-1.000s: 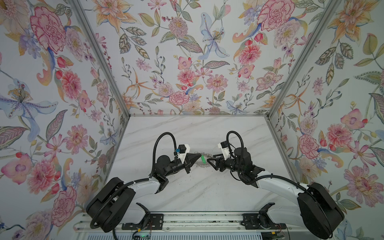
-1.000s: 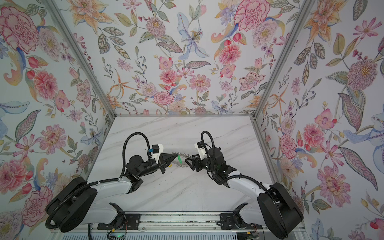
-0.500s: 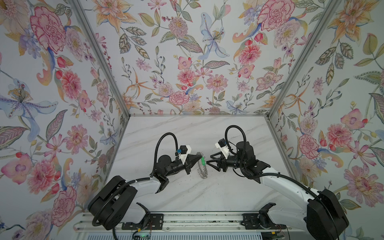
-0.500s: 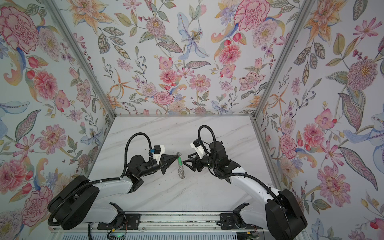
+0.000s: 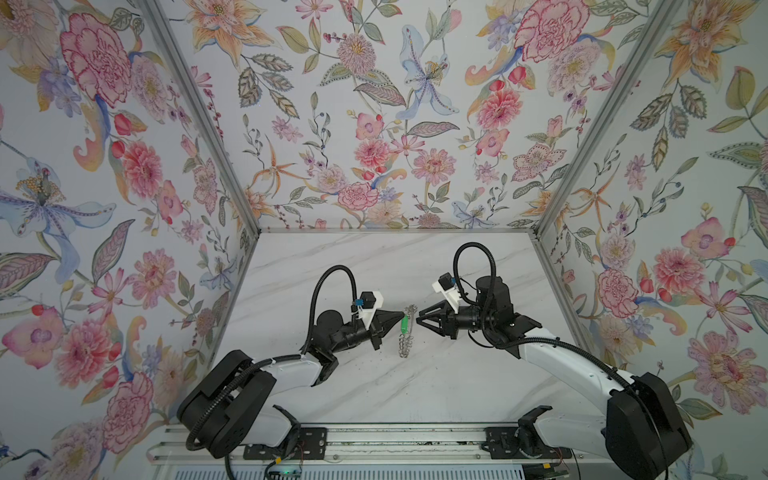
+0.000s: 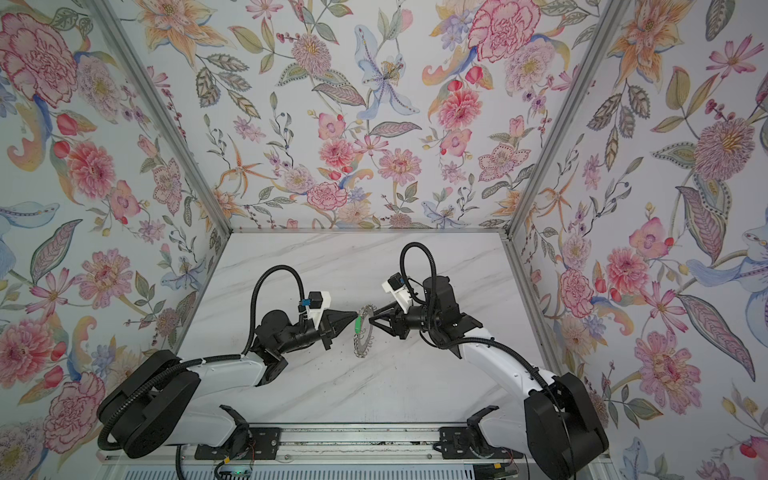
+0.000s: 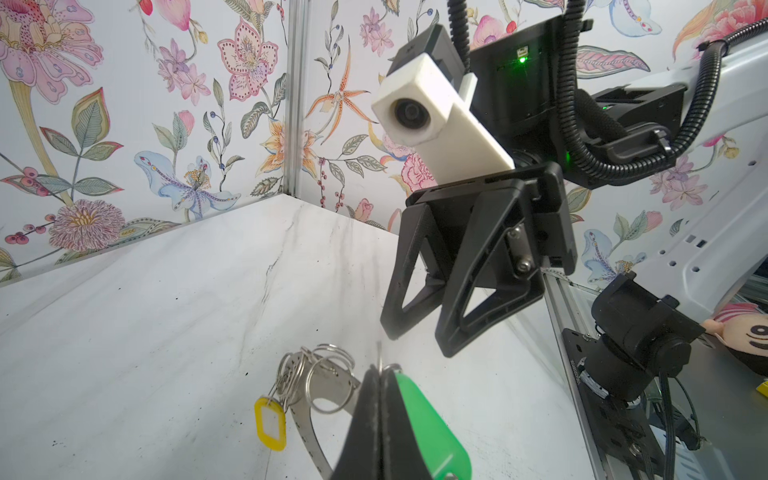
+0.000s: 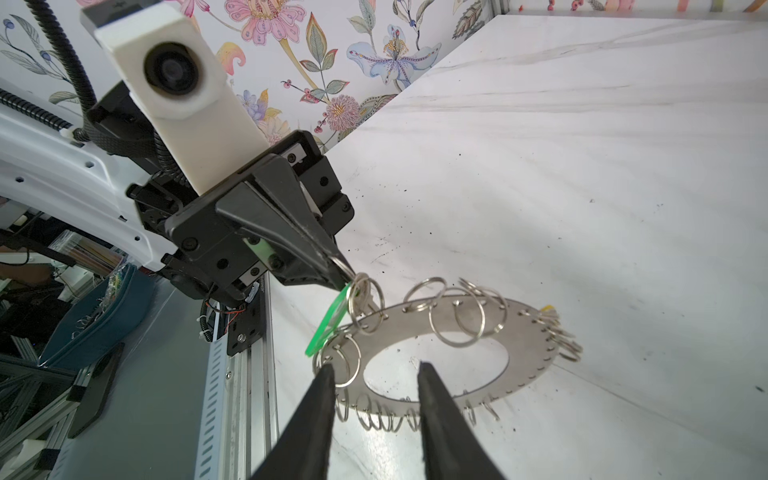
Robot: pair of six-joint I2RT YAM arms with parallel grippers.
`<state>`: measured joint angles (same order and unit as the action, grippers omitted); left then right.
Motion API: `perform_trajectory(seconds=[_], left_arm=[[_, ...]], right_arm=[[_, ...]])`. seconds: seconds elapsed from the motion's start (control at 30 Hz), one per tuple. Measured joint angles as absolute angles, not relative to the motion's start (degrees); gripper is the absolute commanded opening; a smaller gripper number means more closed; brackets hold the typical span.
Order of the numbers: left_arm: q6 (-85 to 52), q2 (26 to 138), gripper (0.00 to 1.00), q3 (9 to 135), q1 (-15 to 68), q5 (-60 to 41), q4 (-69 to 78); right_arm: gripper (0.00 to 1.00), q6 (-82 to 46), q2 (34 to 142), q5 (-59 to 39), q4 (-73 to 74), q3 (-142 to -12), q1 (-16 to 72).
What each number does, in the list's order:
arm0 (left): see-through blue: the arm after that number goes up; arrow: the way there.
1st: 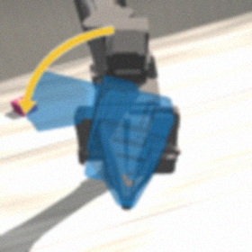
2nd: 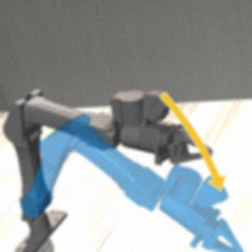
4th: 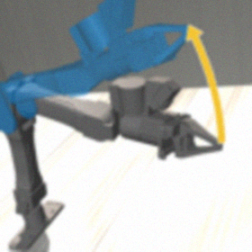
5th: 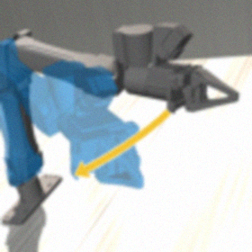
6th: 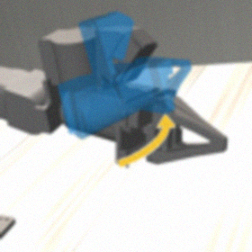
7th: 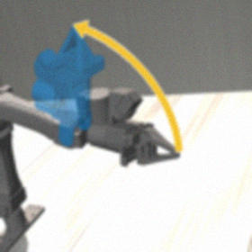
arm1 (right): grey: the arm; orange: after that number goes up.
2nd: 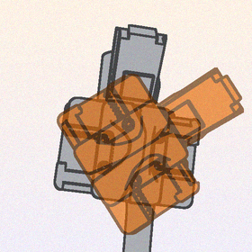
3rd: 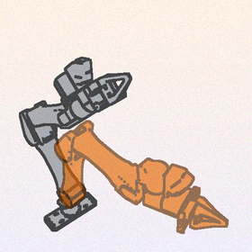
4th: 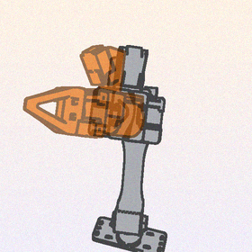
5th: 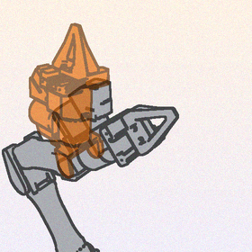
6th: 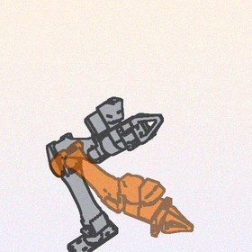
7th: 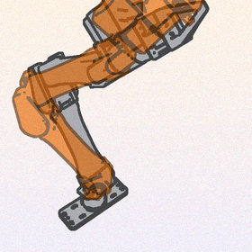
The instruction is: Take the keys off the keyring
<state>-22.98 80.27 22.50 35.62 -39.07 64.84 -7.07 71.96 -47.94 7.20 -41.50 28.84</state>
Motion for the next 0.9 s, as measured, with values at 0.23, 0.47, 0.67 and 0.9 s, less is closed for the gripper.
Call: perform_trajectory(seconds=[0.23,0.47,0.67,0.9], left_arm=[[-23.22,80.27,0.0,22.5,35.62,-40.56,64.84],[-23.66,81.03,0.0,22.55,35.62,-41.8,65.69],[-23.66,81.12,0.0,22.57,35.62,-41.82,65.71],[-23.7,81.12,0.0,22.61,35.62,-41.78,65.69]], right_arm=[[0.28,-6.76,73.67,-49.45,7.4,-43.38,29.28],[0.28,-6.35,76.29,-50.41,7.46,-44.69,30.48],[0.26,-5.58,77.28,-50.63,6.59,-45.52,31.55],[0.24,-4.25,77.87,-50.61,5.21,-46.63,31.77]])
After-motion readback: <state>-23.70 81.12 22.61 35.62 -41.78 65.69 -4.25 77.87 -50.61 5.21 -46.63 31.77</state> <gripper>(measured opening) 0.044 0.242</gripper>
